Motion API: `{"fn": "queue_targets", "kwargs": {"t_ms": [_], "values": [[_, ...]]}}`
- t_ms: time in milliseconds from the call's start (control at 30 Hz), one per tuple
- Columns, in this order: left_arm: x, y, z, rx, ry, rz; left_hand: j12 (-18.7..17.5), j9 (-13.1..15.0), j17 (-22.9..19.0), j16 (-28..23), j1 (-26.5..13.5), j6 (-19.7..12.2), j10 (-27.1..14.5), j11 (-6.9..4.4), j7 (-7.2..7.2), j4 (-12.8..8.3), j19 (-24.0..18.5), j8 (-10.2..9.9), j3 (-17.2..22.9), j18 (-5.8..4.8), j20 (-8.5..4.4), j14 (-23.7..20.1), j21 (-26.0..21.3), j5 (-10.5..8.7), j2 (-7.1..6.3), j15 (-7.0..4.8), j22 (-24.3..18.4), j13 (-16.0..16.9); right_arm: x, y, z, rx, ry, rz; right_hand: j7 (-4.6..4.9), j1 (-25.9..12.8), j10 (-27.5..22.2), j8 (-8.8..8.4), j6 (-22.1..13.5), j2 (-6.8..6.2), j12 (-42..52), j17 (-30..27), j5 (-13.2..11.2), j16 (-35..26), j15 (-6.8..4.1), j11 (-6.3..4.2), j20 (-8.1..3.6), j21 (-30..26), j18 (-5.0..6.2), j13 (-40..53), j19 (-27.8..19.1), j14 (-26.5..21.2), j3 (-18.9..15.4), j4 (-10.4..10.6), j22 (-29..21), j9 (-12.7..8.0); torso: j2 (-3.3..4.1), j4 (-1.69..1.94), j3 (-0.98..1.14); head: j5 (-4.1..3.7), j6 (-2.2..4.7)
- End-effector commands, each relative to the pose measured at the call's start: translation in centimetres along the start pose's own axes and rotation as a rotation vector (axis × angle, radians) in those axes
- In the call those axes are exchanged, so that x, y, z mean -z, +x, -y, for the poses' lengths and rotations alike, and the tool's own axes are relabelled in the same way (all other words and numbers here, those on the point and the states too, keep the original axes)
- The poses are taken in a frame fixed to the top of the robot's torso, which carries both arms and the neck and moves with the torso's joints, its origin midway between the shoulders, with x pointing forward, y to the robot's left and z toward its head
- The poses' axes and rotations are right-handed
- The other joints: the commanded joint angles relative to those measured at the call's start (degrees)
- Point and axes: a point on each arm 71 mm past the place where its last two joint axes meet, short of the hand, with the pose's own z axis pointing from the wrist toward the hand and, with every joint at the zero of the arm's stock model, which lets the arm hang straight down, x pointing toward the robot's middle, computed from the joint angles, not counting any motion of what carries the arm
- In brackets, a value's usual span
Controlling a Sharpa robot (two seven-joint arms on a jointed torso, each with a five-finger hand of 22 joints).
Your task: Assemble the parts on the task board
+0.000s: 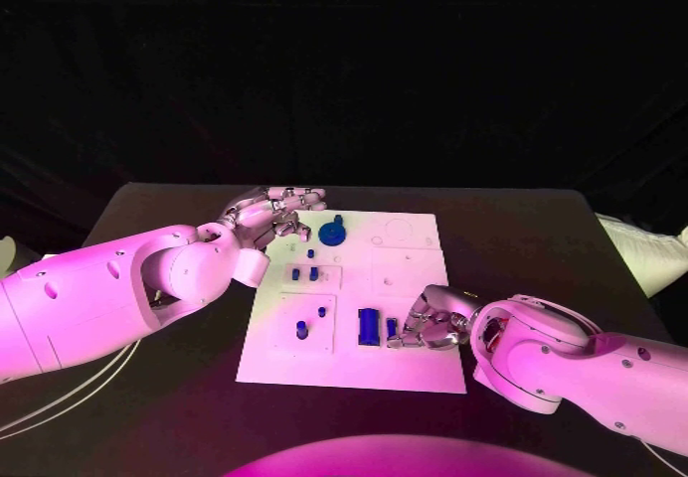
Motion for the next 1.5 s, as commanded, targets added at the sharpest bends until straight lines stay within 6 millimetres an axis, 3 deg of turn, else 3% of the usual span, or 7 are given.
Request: {"fn": "queue_targets", "kwargs": {"t_ms": [33,533,800,1067,1233,1433,1500], "values": [[0.0,0.2,0.0,0.001,0.004,-0.020,0.40,-0.03,-0.02,-0.16,-0.56,-0.38,-0.56,0.05,0.11,0.04,-0.08,0.35,-0.41,1.11,0.33,-0.38,-0.17,0.21,0.25,0.11,-0.11,-0.08,-0.1,0.2,0.0,0.034,-0.021,-0.024,0.01,0.37,1.94,0.26,-0.29,0.41,-0.28,10.42,-0.28,0.16,-0.19,-0.14,-0.39,0.07,-0.64,6.66,1.82,5.26,-0.42,-0.03,4.90,0.07,0.00,0.02,-0.04,-0.01,0.07],[-0.1,0.3,0.0,0.001,0.004,-0.022,0.45,-0.03,-0.09,-0.15,-0.57,-0.43,-0.64,0.06,0.12,0.06,-0.06,0.36,-0.47,1.11,0.34,-0.40,-0.20,0.21,0.29,0.13,-0.14,-0.09,-1.4,0.4,0.2,0.053,-0.006,-0.030,-0.08,1.74,2.10,0.43,-0.26,2.09,0.17,10.64,-0.24,0.31,-0.22,-0.21,-0.39,0.23,-0.69,6.95,1.93,5.31,-0.69,-0.10,5.17,0.16,0.07,0.07,0.05,-0.02,-0.04],[-0.1,0.2,0.0,0.000,0.004,-0.020,0.45,-0.03,-0.09,-0.15,-0.57,-0.43,-0.64,0.06,0.12,0.06,-0.06,0.36,-0.47,1.11,0.34,-0.40,-0.20,0.21,0.29,0.13,-0.14,-0.09,-1.4,0.2,0.1,0.026,-0.030,0.002,0.03,1.92,1.98,0.42,-0.44,1.92,-0.25,10.51,-0.11,0.22,-0.20,-0.15,-0.39,0.11,-0.66,6.77,1.86,5.28,-1.44,-0.08,5.02,0.16,-0.06,-0.04,0.01,0.14,0.04],[-0.1,0.0,0.0,-0.001,0.004,-0.016,0.45,-0.03,-0.09,-0.15,-0.57,-0.43,-0.64,0.06,0.12,0.06,-0.06,0.36,-0.47,1.11,0.34,-0.40,-0.20,0.21,0.29,0.13,-0.14,-0.09,-0.6,-1.1,0.0,-0.235,-0.165,0.057,1.10,-0.87,0.49,-1.13,-3.39,1.37,-4.36,10.45,-3.59,0.15,0.47,0.73,0.06,-0.58,-0.46,4.76,1.44,5.25,-5.22,3.15,4.13,-0.46,-0.10,0.00,0.06,0.03,0.49],[-0.2,-0.4,-0.1,0.011,0.002,-0.004,0.54,-0.02,-0.57,-0.34,-0.64,-0.46,-0.70,0.09,0.14,0.12,-0.07,0.41,-0.57,1.10,0.36,-0.57,-0.26,0.19,0.30,0.15,-0.18,-0.08,-0.8,-3.7,0.5,-0.498,-0.269,0.165,2.60,1.64,-0.65,-3.64,-6.60,3.67,-7.03,9.86,-2.77,-0.28,1.57,2.01,1.04,-1.33,-0.24,3.42,0.96,5.10,-5.34,2.74,3.16,-1.57,-0.44,-0.20,-0.12,-0.18,1.06],[-0.3,-1.3,-0.6,0.061,-0.003,0.034,0.74,-0.02,-2.66,-1.43,-0.98,-0.57,-0.89,0.15,0.18,0.30,-0.57,0.50,-1.00,1.07,0.46,-1.76,-0.70,0.17,0.19,0.28,-0.40,-0.09,-2.2,-7.2,2.3,-0.730,-0.281,0.266,3.54,4.96,-5.71,-5.16,-7.90,5.05,-19.48,1.42,-1.44,-6.83,2.27,2.88,1.86,-8.23,1.72,-3.32,-3.12,2.83,-5.89,0.67,-5.61,-2.36,-1.58,-0.49,-0.47,-0.48,1.70],[-0.4,-2.0,-0.7,0.067,0.004,0.064,1.00,-0.02,-10.58,-5.93,-1.06,-0.72,-1.16,0.31,0.27,0.37,-2.22,0.63,-1.44,1.02,0.69,-6.28,-1.89,0.11,0.17,0.50,-0.96,-0.09,-2.9,-8.3,3.0,-0.797,-0.279,0.299,4.06,6.40,-10.58,-5.92,-8.95,5.66,-31.13,-7.57,-1.21,-14.80,2.60,3.37,2.24,-16.32,3.64,-10.03,-7.45,0.13,-6.04,-0.50,-15.13,-2.79,-2.08,-0.58,-0.64,-0.59,2.10]]}}
